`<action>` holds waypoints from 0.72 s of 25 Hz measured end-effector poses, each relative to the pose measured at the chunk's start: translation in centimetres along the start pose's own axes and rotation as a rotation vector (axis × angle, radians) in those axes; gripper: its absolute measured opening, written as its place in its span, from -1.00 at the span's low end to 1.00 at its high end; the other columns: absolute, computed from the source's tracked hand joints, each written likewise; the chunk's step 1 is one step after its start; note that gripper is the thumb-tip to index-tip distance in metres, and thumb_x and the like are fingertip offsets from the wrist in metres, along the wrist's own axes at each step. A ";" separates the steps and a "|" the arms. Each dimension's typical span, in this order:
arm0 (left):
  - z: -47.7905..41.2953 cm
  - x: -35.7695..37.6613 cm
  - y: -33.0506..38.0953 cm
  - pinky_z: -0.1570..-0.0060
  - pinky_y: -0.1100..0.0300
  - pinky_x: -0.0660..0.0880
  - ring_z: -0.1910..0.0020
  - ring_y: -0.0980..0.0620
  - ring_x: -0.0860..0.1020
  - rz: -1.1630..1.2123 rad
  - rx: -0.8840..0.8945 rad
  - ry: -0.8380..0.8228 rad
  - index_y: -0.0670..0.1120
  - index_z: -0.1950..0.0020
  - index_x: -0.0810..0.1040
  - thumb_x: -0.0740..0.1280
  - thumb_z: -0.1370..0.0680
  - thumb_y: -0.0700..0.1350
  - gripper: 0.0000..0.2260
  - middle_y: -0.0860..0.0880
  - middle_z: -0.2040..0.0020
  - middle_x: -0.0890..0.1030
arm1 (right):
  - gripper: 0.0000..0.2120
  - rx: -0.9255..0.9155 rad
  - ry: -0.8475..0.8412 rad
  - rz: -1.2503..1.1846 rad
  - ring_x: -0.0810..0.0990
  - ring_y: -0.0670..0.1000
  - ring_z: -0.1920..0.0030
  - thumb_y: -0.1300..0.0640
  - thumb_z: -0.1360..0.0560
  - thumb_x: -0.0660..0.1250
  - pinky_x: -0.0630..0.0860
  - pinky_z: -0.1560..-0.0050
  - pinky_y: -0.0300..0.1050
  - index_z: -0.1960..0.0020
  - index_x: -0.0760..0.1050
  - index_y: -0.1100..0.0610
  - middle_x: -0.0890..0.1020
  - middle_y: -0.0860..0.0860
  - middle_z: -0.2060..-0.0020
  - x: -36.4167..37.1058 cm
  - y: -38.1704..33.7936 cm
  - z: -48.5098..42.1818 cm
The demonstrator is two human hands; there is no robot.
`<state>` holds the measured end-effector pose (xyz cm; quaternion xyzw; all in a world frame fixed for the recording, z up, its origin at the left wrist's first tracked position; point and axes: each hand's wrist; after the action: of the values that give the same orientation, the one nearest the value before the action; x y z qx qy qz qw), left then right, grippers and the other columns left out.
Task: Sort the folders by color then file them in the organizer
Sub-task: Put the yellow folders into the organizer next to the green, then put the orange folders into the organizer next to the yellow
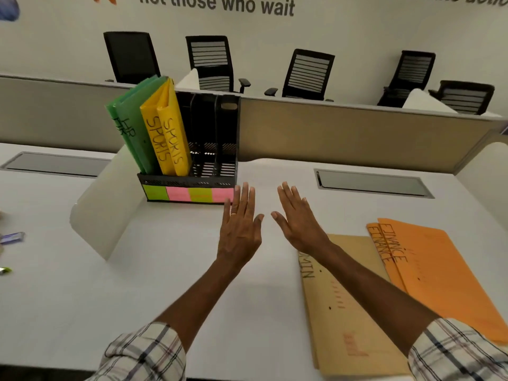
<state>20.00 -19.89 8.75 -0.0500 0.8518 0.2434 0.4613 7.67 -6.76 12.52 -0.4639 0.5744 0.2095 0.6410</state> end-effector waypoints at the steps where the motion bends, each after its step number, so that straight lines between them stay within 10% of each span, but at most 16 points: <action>1: 0.9 0.7 1.7 -0.59 -0.19 0.09 -0.67 -0.09 -0.11 0.008 -0.005 -0.022 -0.14 -0.67 -0.02 0.04 -0.71 0.03 -0.43 -0.11 -0.69 -0.06 | -0.34 0.021 -0.008 0.009 -0.32 -0.02 -0.60 -0.22 -0.66 -0.08 -0.22 -0.61 0.10 -0.63 -0.24 -0.01 -0.27 -0.07 -0.61 -0.2 1.6 1.6; 18: 11.2 12.4 15.5 -0.62 -0.04 -0.20 -0.63 0.04 -0.34 0.070 0.078 -0.457 -0.04 -0.66 -0.24 -0.03 -0.71 0.19 -0.36 0.00 -0.65 -0.31 | -0.31 0.395 -0.077 -0.096 -0.28 0.00 -0.61 -0.21 -0.66 -0.02 -0.15 -0.61 0.10 -0.64 -0.19 0.05 -0.25 -0.03 -0.61 2.6 14.7 19.5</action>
<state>16.63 0.54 -0.72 0.0537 0.7352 0.2313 0.6349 7.10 15.95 3.11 -0.3475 0.5567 0.0795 0.7504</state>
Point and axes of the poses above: each hand's wrist, its own z-axis away from the middle knuckle, its own x-axis out of the palm, y = z × x
